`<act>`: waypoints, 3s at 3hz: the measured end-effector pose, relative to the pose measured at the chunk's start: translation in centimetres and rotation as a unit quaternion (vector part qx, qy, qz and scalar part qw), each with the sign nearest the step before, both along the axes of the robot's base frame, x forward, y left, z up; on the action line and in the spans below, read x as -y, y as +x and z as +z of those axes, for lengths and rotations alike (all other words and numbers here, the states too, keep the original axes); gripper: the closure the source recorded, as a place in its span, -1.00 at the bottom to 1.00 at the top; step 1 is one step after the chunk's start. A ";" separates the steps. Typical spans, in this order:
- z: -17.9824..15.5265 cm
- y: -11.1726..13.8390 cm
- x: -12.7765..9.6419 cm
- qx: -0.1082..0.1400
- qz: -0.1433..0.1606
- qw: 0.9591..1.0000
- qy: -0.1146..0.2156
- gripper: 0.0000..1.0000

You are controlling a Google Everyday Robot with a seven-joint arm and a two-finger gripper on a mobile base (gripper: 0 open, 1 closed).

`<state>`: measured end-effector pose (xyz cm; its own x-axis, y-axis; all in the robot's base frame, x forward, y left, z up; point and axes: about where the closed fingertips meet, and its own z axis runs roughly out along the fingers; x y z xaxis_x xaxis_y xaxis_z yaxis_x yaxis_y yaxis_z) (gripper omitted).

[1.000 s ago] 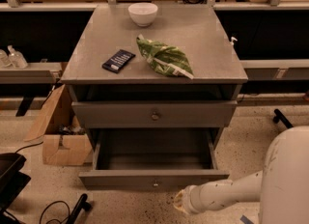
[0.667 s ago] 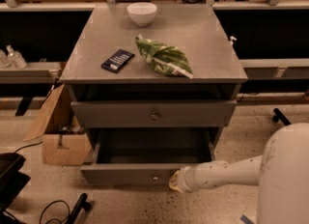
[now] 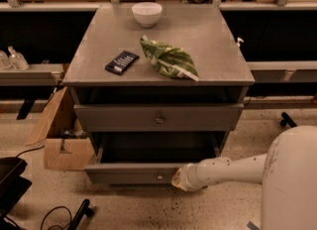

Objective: Close middle drawer

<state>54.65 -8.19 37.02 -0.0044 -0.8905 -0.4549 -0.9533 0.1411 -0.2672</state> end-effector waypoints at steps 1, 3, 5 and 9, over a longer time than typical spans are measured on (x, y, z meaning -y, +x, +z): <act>0.0 -0.4 0.0 0.000 0.000 1.000 0.000 1.00; 1.2 2.9 -0.9 0.017 0.003 1.000 0.000 1.00; 1.0 2.7 -1.1 0.015 0.005 1.000 0.001 0.20; 0.7 2.2 -1.4 0.012 0.008 1.000 0.002 -0.95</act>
Offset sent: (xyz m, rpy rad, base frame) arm 0.1649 0.0359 0.0546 0.0025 -0.1534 0.0373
